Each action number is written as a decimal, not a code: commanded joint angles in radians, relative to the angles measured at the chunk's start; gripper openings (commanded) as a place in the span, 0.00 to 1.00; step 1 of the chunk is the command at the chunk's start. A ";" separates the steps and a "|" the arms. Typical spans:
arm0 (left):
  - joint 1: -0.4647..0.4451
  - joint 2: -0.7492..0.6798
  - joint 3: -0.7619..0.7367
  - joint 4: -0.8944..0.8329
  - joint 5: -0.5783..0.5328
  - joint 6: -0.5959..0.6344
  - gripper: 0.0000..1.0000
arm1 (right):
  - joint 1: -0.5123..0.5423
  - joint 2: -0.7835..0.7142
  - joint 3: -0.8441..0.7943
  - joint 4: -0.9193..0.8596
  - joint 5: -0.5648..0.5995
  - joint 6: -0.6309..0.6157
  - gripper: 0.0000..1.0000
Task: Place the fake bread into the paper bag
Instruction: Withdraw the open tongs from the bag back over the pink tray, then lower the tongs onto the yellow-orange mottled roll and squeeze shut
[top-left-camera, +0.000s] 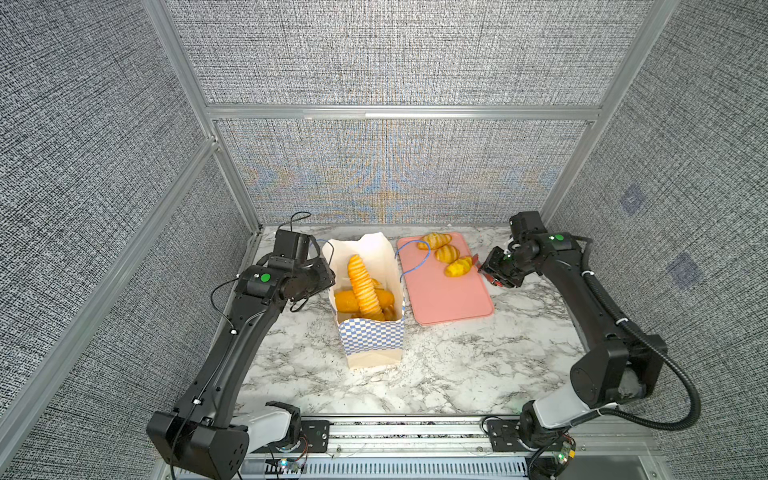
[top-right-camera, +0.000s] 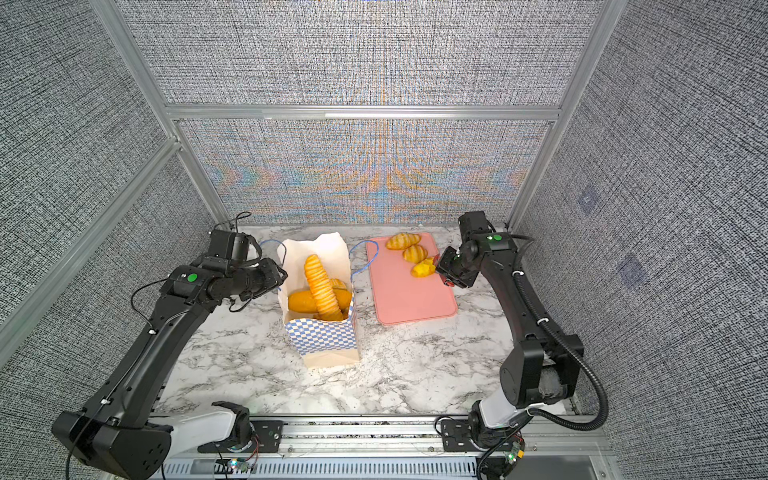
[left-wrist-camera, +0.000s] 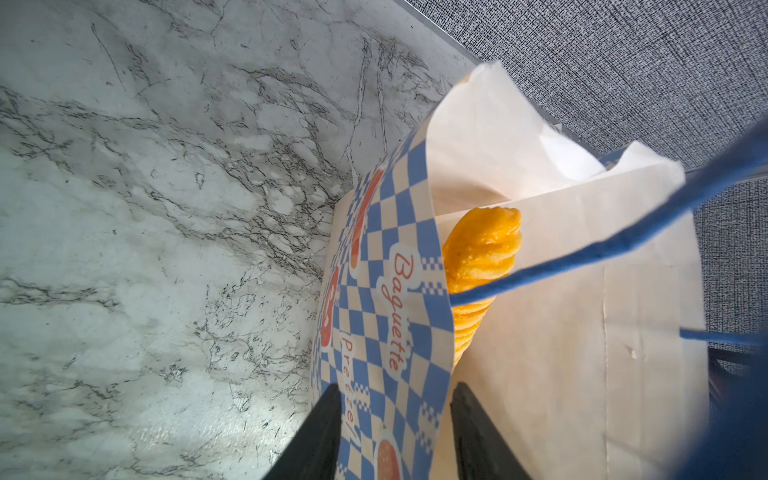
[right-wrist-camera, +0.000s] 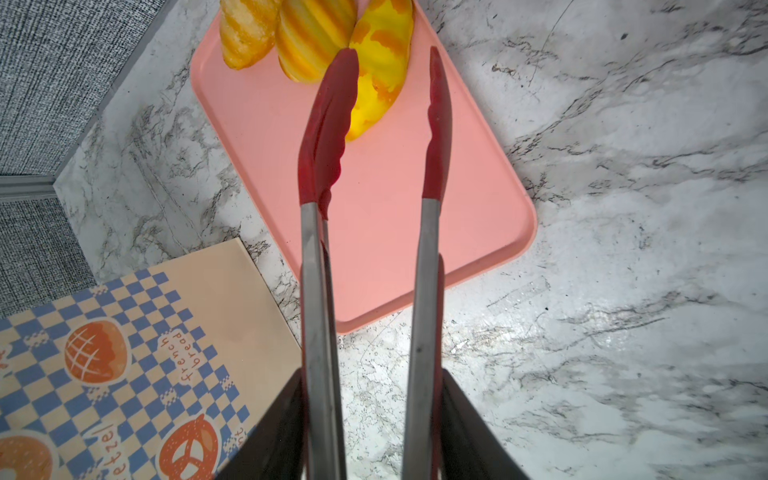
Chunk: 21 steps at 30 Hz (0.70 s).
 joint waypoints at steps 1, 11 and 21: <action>0.001 0.004 -0.003 0.014 0.009 0.009 0.45 | 0.001 0.031 0.005 0.045 -0.027 0.021 0.49; 0.001 0.008 -0.007 0.016 0.006 0.015 0.45 | -0.001 0.122 0.045 0.078 -0.037 0.027 0.52; 0.001 0.010 -0.014 0.018 0.000 0.015 0.45 | 0.000 0.191 0.101 0.071 -0.036 0.021 0.53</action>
